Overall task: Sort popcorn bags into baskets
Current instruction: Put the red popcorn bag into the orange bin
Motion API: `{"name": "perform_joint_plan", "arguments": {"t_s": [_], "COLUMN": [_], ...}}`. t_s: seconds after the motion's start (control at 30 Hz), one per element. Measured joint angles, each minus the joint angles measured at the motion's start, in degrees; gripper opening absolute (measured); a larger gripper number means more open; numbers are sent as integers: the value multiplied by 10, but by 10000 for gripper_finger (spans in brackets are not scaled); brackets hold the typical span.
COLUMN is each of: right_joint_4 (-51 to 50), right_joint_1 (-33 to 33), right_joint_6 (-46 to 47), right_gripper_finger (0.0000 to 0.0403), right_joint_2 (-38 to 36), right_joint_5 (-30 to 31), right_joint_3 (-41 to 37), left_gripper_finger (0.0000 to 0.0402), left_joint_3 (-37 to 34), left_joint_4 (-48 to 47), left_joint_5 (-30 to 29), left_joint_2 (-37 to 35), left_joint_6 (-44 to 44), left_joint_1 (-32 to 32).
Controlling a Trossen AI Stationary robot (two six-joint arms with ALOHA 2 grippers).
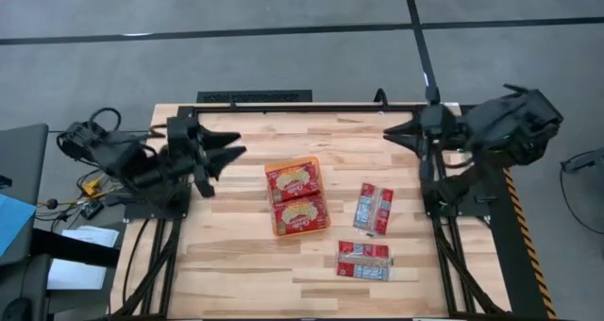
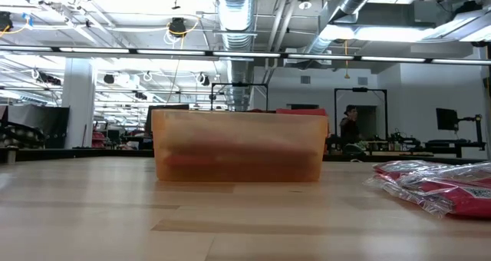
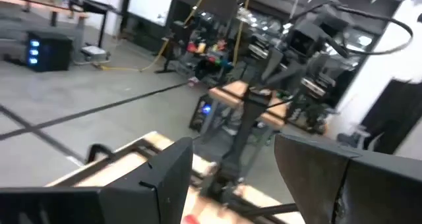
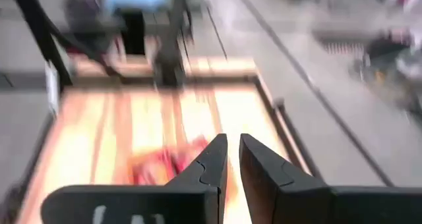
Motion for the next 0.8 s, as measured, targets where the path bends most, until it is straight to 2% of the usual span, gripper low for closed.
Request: {"name": "perform_joint_plan", "arguments": {"t_s": [0.07, 0.17, 0.33, 0.43, 0.5, 0.6, 0.7, 0.8], "right_joint_4": [-58, -117, -134, -84, -35, 42, 92, 83], "right_joint_1": [-8, -10, -6, 4, 7, 3, -7, -19], "right_joint_6": [36, 84, 107, 91, 54, -3, -19, 35], "right_gripper_finger": [65, 65, 65, 65, 65, 65, 65, 65], "right_joint_2": [9, 26, 51, 67, 74, 80, 81, 76], "right_joint_5": [-2, -23, -105, -113, -114, -110, -104, -104], "right_joint_3": [0, 0, 0, -1, -1, -1, 0, 0], "left_gripper_finger": [203, 203, 203, 203, 203, 203, 203, 203], "left_joint_3": [0, 0, 0, 0, 0, 0, 0, 0], "left_joint_4": [-35, -109, -232, -276, -283, -262, -181, -73], "left_joint_5": [0, 7, 116, 175, 175, 110, 22, -11], "left_joint_2": [-14, -34, -62, -57, -47, -22, 13, 41], "left_joint_6": [-18, -109, -294, -338, -332, -275, -189, -63], "left_joint_1": [9, 12, 11, 10, 10, 13, 22, 32]}}
